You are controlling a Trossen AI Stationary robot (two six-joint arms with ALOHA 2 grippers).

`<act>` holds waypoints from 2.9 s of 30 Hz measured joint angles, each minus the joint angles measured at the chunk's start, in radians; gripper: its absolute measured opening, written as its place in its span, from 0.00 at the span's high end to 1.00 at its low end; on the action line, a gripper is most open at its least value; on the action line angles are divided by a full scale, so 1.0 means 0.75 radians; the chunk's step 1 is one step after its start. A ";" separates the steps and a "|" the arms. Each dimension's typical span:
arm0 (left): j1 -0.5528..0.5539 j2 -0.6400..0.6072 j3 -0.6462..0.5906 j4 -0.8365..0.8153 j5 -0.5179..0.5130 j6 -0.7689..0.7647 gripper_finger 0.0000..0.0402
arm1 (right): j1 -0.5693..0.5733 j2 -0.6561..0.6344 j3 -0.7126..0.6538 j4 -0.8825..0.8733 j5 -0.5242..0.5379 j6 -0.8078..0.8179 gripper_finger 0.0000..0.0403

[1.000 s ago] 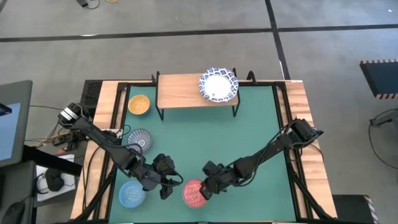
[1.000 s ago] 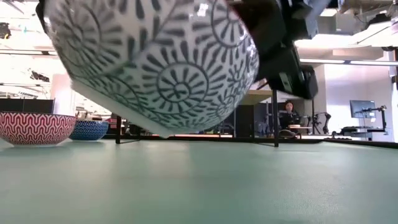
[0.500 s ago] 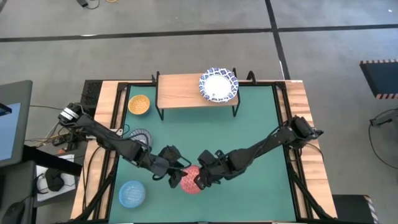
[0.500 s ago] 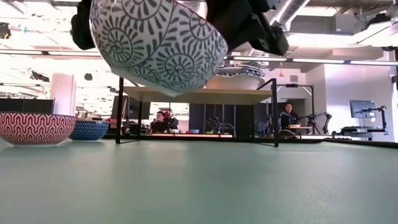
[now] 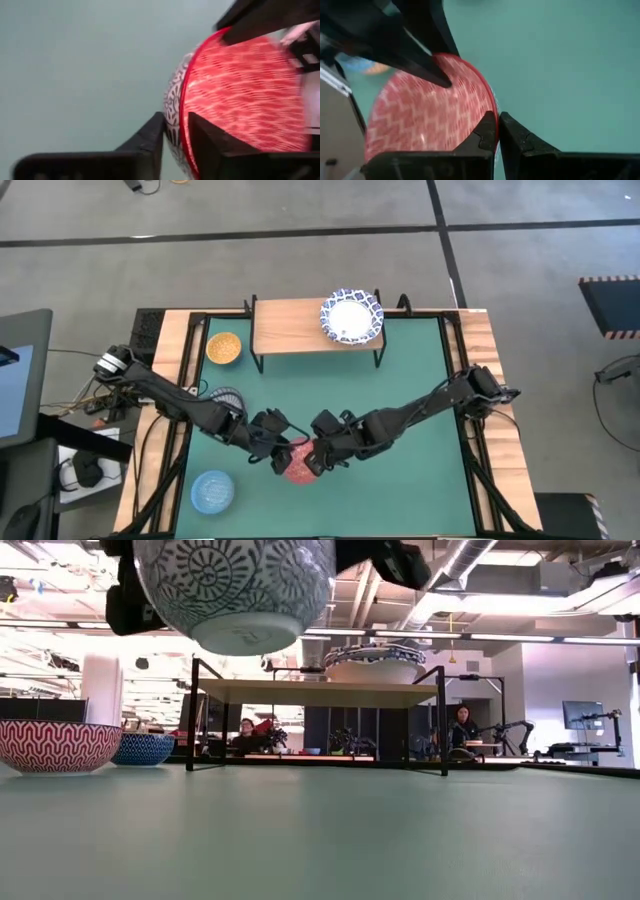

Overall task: Place and stack bowls onto a shelf
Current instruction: Put the red bowl on the shelf, then stack the patterned blue bowl on top of the red bowl on the shelf

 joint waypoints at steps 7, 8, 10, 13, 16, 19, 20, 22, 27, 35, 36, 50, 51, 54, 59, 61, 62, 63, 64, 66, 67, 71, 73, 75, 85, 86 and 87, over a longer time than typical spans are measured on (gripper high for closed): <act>0.069 -0.004 -0.004 -0.050 0.030 0.123 0.99 | -0.010 -0.008 0.124 -0.038 0.000 -0.128 0.73; 0.097 -0.013 -0.005 -0.065 0.040 0.141 0.99 | -0.013 -0.016 0.150 -0.079 0.024 -0.152 0.69; 0.162 -0.045 -0.005 -0.098 0.059 0.185 0.99 | -0.024 -0.025 0.219 -0.165 0.082 -0.190 0.62; 0.292 -0.118 0.023 -0.208 0.093 0.284 0.99 | -0.036 -0.062 0.332 -0.375 0.152 -0.222 0.54; 0.465 -0.200 0.120 -0.378 0.098 0.426 0.99 | -0.064 -0.112 0.408 -0.481 0.212 -0.289 0.51; 0.697 -0.248 0.260 -0.544 0.077 0.553 0.99 | -0.134 -0.178 0.418 -0.526 0.212 -0.400 0.50; 0.782 -0.250 0.307 -0.591 0.074 0.610 0.99 | -0.168 -0.202 0.419 -0.527 0.197 -0.431 0.51; 0.953 -0.249 0.395 -0.627 0.097 0.721 0.99 | -0.242 -0.231 0.419 -0.541 0.170 -0.514 0.52; 1.355 -0.140 0.598 -0.630 0.236 0.943 1.00 | -0.437 -0.274 0.419 -0.517 0.034 -0.732 0.54; 1.610 0.161 0.796 -0.739 0.390 1.069 0.99 | -0.700 -0.280 0.417 -0.530 -0.149 -0.960 0.54; 1.625 0.196 0.815 -0.754 0.405 1.075 0.98 | -0.723 -0.280 0.417 -0.528 -0.169 -0.987 0.54; 1.712 0.379 0.931 -0.897 0.466 1.082 0.95 | -0.983 -0.279 0.414 -0.460 -0.343 -1.278 0.54; 1.712 0.379 0.931 -0.896 0.467 1.081 0.94 | -0.990 -0.279 0.414 -0.449 -0.355 -1.290 0.54; 1.715 0.379 0.931 -0.892 0.474 1.077 0.88 | -1.017 -0.279 0.414 -0.408 -0.403 -1.318 0.54; 1.717 0.379 0.931 -0.900 0.499 1.076 0.73 | -1.055 -0.279 0.414 -0.380 -0.482 -1.346 0.54; 1.717 0.379 0.937 -0.924 0.500 1.070 0.68 | -1.061 -0.279 0.414 -0.374 -0.484 -1.360 0.54; 1.717 0.379 0.950 -0.960 0.499 1.068 0.65 | -1.063 -0.279 0.414 -0.371 -0.485 -1.363 0.54; 1.717 0.379 0.971 -0.998 0.499 1.071 0.62 | -1.064 -0.279 0.414 -0.368 -0.486 -1.365 0.54; 1.719 0.379 0.996 -1.034 0.498 1.083 0.60 | -1.064 -0.279 0.414 -0.361 -0.488 -1.365 0.54; 1.720 0.378 1.057 -1.113 0.493 1.112 0.56 | -1.063 -0.279 0.414 -0.345 -0.510 -1.365 0.54; 1.720 0.378 1.092 -1.154 0.493 1.123 0.55 | -1.063 -0.279 0.414 -0.337 -0.521 -1.364 0.54; 1.710 0.371 1.240 -1.244 0.452 1.140 0.52 | -1.052 -0.262 0.399 -0.265 -0.587 -1.337 0.54; 1.696 0.349 1.283 -1.244 0.439 1.148 0.52 | -1.048 -0.252 0.383 -0.259 -0.631 -1.313 0.54; 1.676 0.313 1.298 -1.230 0.435 1.142 0.52 | -1.042 -0.251 0.338 -0.201 -0.659 -1.303 0.54; 1.543 -0.035 1.137 -1.188 0.226 1.036 0.52 | -0.939 -0.257 0.122 0.159 -0.723 -1.228 0.54; 1.522 -0.083 1.095 -1.185 0.218 1.009 0.52 | -0.925 -0.257 0.107 0.191 -0.723 -1.218 0.54; 1.499 -0.131 1.052 -1.180 0.202 0.983 0.52 | -0.910 -0.254 0.101 0.211 -0.723 -1.214 0.54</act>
